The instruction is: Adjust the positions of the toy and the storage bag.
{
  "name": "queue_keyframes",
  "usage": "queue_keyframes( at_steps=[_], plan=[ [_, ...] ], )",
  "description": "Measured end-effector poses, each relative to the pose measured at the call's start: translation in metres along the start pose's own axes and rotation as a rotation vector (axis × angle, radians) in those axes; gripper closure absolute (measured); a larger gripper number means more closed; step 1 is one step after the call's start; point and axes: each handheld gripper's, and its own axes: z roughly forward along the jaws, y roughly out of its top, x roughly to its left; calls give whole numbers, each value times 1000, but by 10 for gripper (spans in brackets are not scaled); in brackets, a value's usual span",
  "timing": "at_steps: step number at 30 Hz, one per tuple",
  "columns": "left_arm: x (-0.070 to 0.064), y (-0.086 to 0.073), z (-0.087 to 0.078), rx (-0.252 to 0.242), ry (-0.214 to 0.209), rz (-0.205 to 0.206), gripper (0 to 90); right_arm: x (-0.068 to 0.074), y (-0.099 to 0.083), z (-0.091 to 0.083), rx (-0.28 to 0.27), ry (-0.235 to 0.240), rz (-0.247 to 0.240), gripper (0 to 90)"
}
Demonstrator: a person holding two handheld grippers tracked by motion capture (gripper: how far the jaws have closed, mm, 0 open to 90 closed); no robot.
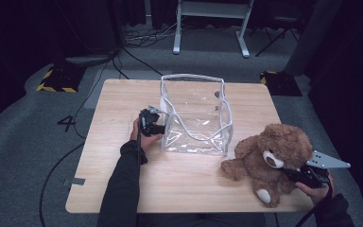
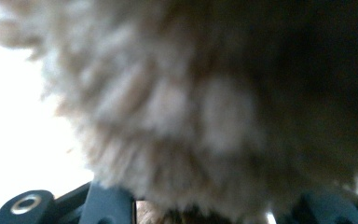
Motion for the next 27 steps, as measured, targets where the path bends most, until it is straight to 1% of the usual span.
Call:
queue_keyframes(
  at_steps=[1, 2, 3, 4, 5, 6, 7, 8, 9, 10, 12, 13, 14, 15, 16, 19, 20, 21, 22, 23, 24, 25, 26, 27],
  plan=[
    [-8, 4, 4, 1, -3, 20, 296, 0, 0, -1, 1, -1, 1, 565],
    [-12, 5, 6, 2, -12, 28, 294, 0, -1, -1, -1, -1, 2, 564],
    [-16, 7, 7, 10, -12, 41, 291, -1, -1, -2, -1, -2, 3, 562],
    [-19, 9, 7, 19, -7, 62, 274, -1, -2, -2, -1, -3, 9, 562],
    [-22, 10, 6, 24, -13, 75, 260, -1, -2, -2, -3, -4, 14, 561],
    [-23, 10, 4, 27, -11, 80, 254, -2, -2, -2, -5, -4, 19, 559],
    [-24, 9, 1, 35, -18, 90, 243, -2, -3, -1, -5, -4, 25, 557],
    [-25, 8, -3, 30, 2, 114, 234, -2, -3, -1, -6, -1, 29, 553],
    [-27, 6, -8, 32, -9, 120, 233, -3, -3, -1, -8, -2, 33, 544],
    [-28, 3, -14, 35, -11, 136, 231, -3, -3, -1, -10, -4, 40, 540],
    [-30, -4, -23, 34, -21, 145, 218, -3, -4, 0, -8, -8, 50, 539],
    [-30, -4, -23, 34, -21, 145, 211, -3, -3, 0, -8, -9, 49, 540],
    [-32, -16, -36, 47, -24, 173, 205, -3, -3, 0, -5, -13, 42, 544],
    [-32, -16, -36, 47, -24, 173, 203, -2, -3, 0, -5, -14, 38, 547],
    [-34, -27, -47, 61, -18, 201, 197, -1, -2, 1, -4, -16, 31, 554],
    [-36, -45, -64, 58, -41, 206, 187, 1, -2, 1, -2, -19, 24, 567],
    [-37, -50, -69, 66, -56, 205, 182, 1, -2, 1, -4, -21, 22, 569],
    [-39, -57, -74, 74, -48, 212, 163, 1, -2, 0, -5, -22, 22, 570],
    [-40, -59, -77, 73, -34, 214, 163, 1, -3, 0, -6, -21, 23, 570],
    [-41, -67, -82, 62, -46, 190, 168, 1, -3, 0, -6, -20, 23, 569],
    [-41, -74, -86, 65, -54, 191, 154, 1, -3, 0, -5, -19, 23, 569],
    [-41, -74, -86, 65, -54, 191, 165, 1, -3, 0, -5, -19, 23, 569],
    [-44, -83, -90, 86, -43, 209, 159, 1, -3, 0, -6, -17, 23, 567],
    [-45, -88, -92, 93, -44, 217, 161, 1, -3, 0, -7, -16, 25, 566]
  ],
)
